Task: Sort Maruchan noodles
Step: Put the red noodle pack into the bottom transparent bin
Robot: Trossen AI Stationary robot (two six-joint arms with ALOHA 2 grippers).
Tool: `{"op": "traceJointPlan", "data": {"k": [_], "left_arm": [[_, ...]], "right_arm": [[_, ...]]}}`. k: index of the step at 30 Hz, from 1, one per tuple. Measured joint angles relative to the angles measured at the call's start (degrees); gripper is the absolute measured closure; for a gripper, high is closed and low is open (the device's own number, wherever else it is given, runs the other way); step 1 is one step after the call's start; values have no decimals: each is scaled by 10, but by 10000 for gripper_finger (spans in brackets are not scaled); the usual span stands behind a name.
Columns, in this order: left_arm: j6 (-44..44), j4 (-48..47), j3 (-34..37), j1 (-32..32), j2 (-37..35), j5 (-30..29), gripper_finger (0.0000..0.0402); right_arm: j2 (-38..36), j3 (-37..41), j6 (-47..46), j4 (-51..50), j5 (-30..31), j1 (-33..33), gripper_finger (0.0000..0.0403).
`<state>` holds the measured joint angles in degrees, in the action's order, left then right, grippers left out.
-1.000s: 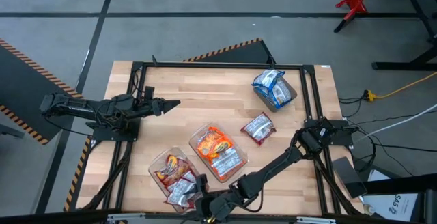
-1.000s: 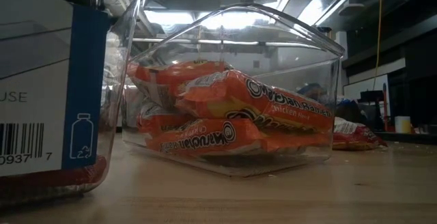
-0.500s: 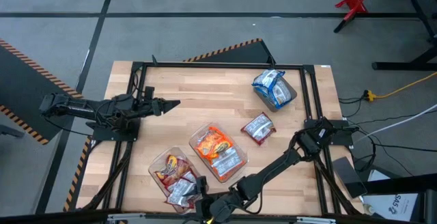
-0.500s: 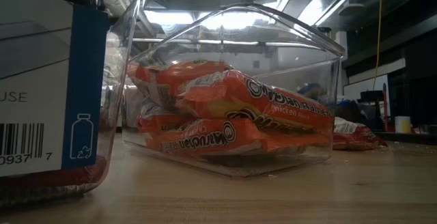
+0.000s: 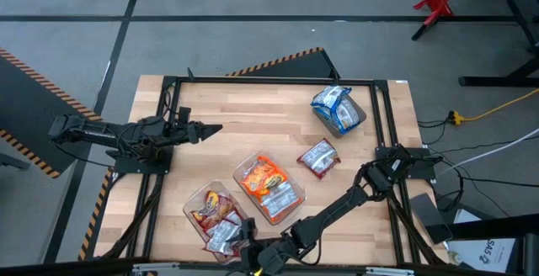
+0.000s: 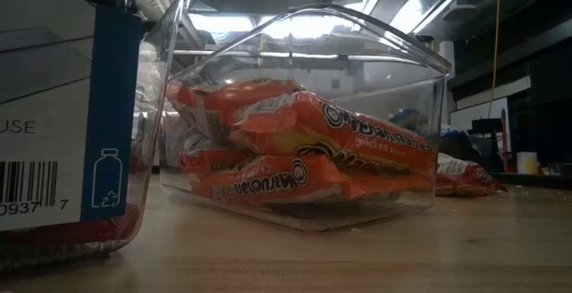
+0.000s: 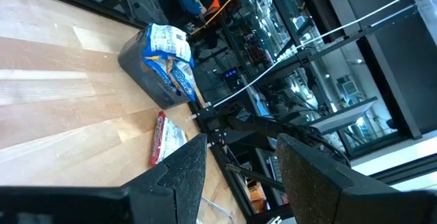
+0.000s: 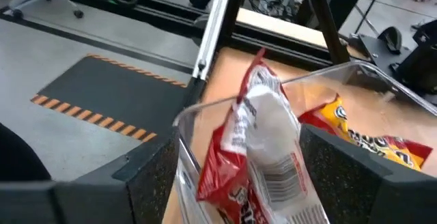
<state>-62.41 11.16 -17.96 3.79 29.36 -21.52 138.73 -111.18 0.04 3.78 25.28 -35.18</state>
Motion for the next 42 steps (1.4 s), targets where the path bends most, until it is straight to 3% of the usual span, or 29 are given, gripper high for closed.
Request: {"op": "traceJointPlan", "data": {"k": [9, 17, 22, 30, 37, 42], "left_arm": [[0, 0, 0, 0, 0, 0, 230], [0, 0, 0, 0, 0, 0, 230], [0, 0, 0, 0, 0, -1, 230], [0, 0, 0, 0, 0, -1, 230], [0, 0, 0, 0, 0, 14, 230], [-1, 7, 0, 0, 0, 39, 230]], "right_arm": [[4, 0, 1, -1, 14, 8, 142], [4, 0, -13, -4, 6, 15, 202], [4, 0, -17, -7, -2, 15, 256], [4, -18, -27, -8, 13, 15, 391], [4, -107, -13, -6, 41, 15, 397], [2, -137, -57, 32, 48, 15, 399]]}}
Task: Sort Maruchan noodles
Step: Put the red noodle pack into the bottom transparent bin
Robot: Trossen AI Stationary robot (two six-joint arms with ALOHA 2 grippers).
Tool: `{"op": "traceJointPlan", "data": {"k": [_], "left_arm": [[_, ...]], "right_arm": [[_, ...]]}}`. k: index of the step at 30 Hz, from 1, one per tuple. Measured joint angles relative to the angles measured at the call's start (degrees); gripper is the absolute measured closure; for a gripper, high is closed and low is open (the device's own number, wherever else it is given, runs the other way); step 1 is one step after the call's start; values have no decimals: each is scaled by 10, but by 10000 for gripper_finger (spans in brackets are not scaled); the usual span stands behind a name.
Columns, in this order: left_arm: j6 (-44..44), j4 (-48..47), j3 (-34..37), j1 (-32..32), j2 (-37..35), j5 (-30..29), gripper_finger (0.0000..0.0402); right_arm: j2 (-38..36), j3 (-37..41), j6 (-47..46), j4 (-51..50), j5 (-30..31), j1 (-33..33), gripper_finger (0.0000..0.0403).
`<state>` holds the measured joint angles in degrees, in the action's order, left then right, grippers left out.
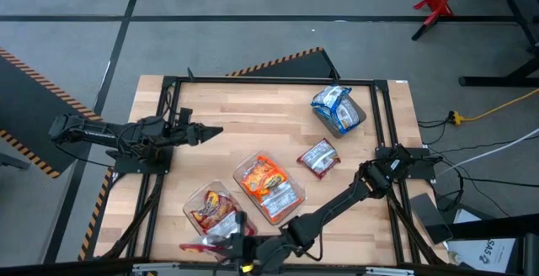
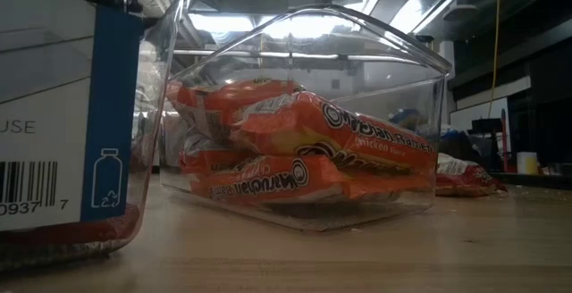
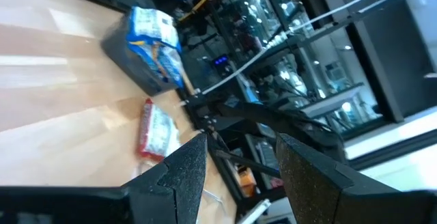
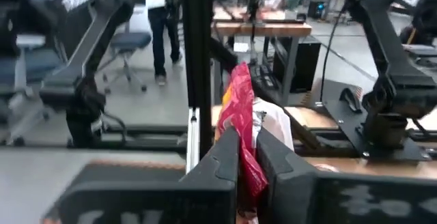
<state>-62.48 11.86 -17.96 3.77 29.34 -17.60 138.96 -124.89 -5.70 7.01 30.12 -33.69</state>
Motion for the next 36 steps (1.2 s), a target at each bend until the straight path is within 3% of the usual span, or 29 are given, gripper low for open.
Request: {"op": "traceJointPlan", "data": {"k": [11, 23, 32, 36], "left_arm": [[0, 31, 0, 3, -2, 40, 230], [6, 33, 0, 29, -2, 38, 230], [16, 32, 0, 32, -2, 38, 230], [16, 32, 0, 32, -2, 38, 230]], "right_arm": [[34, 2, -182, 57, 72, -5, 402], [34, 2, -302, 48, 241, -36, 403], [35, 2, -402, 76, 229, -34, 403], [34, 55, -426, 186, 223, -30, 403]]}}
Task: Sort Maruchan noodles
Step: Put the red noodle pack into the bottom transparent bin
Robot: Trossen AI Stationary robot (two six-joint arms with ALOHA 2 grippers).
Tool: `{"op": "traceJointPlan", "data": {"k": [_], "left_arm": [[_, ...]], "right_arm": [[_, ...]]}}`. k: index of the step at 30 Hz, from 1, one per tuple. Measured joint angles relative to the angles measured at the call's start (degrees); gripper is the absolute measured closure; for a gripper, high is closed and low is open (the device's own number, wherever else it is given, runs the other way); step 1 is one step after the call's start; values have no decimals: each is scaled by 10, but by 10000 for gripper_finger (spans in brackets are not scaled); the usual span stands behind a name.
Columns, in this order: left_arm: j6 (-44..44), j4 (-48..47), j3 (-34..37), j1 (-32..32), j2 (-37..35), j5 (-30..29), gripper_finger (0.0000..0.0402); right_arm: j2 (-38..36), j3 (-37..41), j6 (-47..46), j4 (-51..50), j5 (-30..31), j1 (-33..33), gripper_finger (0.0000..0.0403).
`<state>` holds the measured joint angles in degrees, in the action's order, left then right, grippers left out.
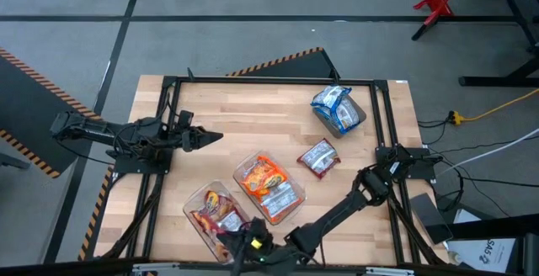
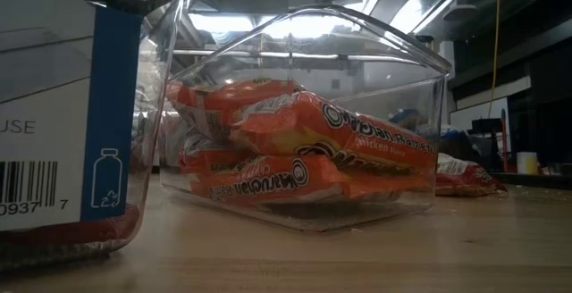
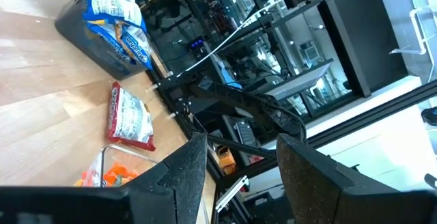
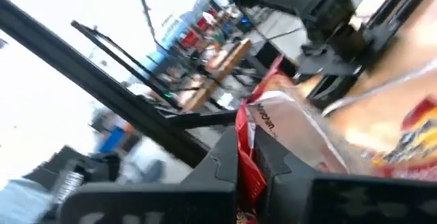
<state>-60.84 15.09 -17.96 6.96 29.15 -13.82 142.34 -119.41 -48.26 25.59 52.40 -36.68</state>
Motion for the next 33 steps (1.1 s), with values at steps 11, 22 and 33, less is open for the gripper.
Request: {"op": "traceJointPlan", "data": {"k": [11, 22, 33], "left_arm": [[15, 0, 0, -1, 0, -27, 230], [20, 0, 0, -1, 0, -51, 230], [86, -1, 0, 0, 2, 33, 230]], "right_arm": [[1, 188, -17, 364, 10, -1, 403], [-4, 170, 71, 429, -85, -1, 403], [-5, 77, 106, 242, -151, -2, 403]]}}
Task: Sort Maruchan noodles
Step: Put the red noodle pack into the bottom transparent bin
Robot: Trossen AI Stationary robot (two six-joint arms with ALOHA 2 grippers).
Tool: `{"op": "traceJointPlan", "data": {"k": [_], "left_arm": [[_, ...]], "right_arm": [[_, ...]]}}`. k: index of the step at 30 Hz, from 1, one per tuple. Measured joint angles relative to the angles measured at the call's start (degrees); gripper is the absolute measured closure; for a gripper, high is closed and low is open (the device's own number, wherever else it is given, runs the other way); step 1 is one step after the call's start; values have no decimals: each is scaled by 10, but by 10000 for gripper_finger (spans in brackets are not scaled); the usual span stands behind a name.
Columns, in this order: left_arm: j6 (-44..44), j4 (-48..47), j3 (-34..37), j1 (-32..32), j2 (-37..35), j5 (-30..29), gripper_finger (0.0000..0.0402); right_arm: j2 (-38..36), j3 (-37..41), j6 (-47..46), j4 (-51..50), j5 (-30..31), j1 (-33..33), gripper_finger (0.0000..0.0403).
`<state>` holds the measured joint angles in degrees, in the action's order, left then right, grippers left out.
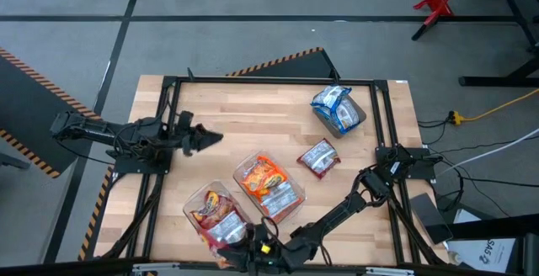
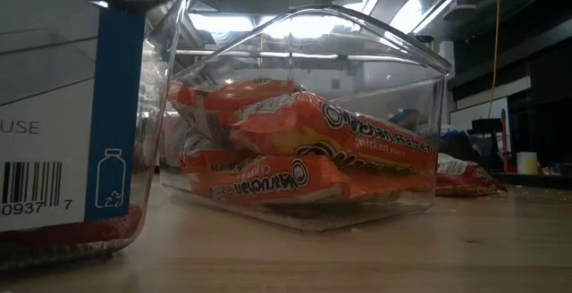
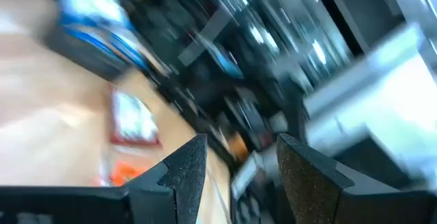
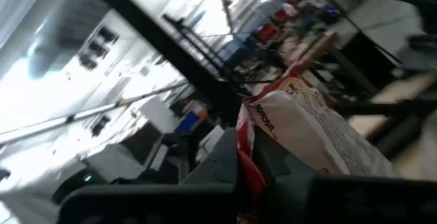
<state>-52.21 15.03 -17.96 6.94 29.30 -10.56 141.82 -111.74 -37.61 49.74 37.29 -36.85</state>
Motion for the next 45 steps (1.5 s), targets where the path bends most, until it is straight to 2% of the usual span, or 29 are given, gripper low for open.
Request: {"op": "traceJointPlan", "data": {"k": [3, 6, 13, 18, 21, 25, 28, 36, 45], "left_arm": [[57, 0, 0, 3, 0, 112, 230], [91, 0, 0, 21, 0, 163, 230], [207, 0, 0, 81, 0, 181, 230], [294, 2, 0, 132, 20, 135, 230], [332, 25, 0, 160, 43, 115, 230], [346, 38, 0, 183, 56, 97, 230], [347, 37, 0, 191, 55, 86, 230], [347, 39, 0, 198, 55, 78, 230], [347, 39, 0, 197, 55, 76, 230]], "right_arm": [[0, -27, 56, -5, -25, 1, 403], [-15, -39, 104, -29, -14, -6, 403], [-67, -39, 296, -68, 143, -49, 403], [-82, -39, 340, -74, 156, -55, 403], [-82, -39, 318, -113, 152, -48, 403], [-81, -39, 187, -210, 77, -28, 403], [-66, -39, 124, -226, 47, -11, 403], [-14, -38, 44, -230, 7, 22, 403], [-4, -38, -9, -269, 6, 28, 403]]}}
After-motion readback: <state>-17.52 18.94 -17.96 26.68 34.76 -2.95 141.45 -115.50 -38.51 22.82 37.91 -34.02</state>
